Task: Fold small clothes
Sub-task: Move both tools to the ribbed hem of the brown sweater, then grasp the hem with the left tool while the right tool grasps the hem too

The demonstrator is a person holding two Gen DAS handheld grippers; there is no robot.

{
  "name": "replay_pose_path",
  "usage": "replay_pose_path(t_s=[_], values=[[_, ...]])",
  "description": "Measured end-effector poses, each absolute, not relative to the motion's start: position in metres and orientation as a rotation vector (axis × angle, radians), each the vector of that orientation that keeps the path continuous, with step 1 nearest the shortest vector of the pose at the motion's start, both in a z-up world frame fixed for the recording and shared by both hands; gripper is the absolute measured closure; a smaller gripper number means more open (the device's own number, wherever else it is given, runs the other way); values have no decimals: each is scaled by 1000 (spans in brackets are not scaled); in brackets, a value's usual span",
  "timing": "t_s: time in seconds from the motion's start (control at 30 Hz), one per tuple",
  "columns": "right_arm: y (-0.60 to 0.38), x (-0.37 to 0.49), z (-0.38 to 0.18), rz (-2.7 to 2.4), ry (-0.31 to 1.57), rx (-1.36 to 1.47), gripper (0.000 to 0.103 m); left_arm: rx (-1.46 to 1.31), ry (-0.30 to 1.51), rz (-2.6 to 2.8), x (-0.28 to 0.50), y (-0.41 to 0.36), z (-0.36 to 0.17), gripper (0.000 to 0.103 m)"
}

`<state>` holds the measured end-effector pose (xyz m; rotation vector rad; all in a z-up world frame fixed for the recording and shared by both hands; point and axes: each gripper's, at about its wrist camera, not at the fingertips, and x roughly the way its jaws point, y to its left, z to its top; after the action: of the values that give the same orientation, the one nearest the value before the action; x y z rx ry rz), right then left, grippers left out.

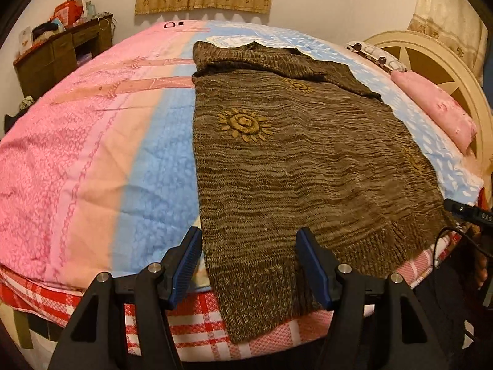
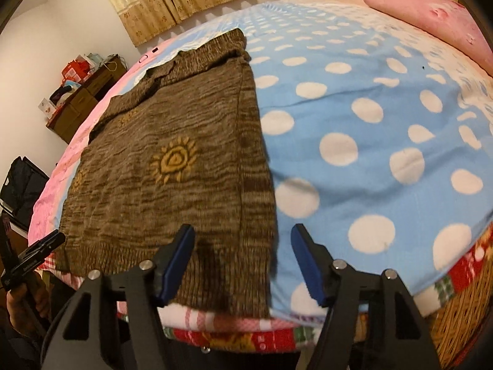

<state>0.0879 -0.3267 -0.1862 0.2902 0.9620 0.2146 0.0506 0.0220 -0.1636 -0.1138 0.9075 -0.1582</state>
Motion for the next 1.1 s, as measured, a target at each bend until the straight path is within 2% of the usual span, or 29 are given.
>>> replay_pose_path(t_s=[0.33, 0.8, 0.87, 0.9, 1.1], values=[[-327, 68, -193, 206, 965, 303, 45, -117, 908, -147, 40, 25, -164, 39], [-322, 65, -196, 226, 967, 308, 47, -48, 955, -162, 25, 12, -168, 39], [-324, 65, -198, 226, 962, 321, 46, -43, 956, -162, 25, 11, -167, 46], [-324, 65, -197, 225, 960, 320, 46, -39, 959, -155, 26, 12, -167, 55], [-321, 64, -194, 231, 959, 303, 47, -59, 973, -157, 26, 18, -168, 60]])
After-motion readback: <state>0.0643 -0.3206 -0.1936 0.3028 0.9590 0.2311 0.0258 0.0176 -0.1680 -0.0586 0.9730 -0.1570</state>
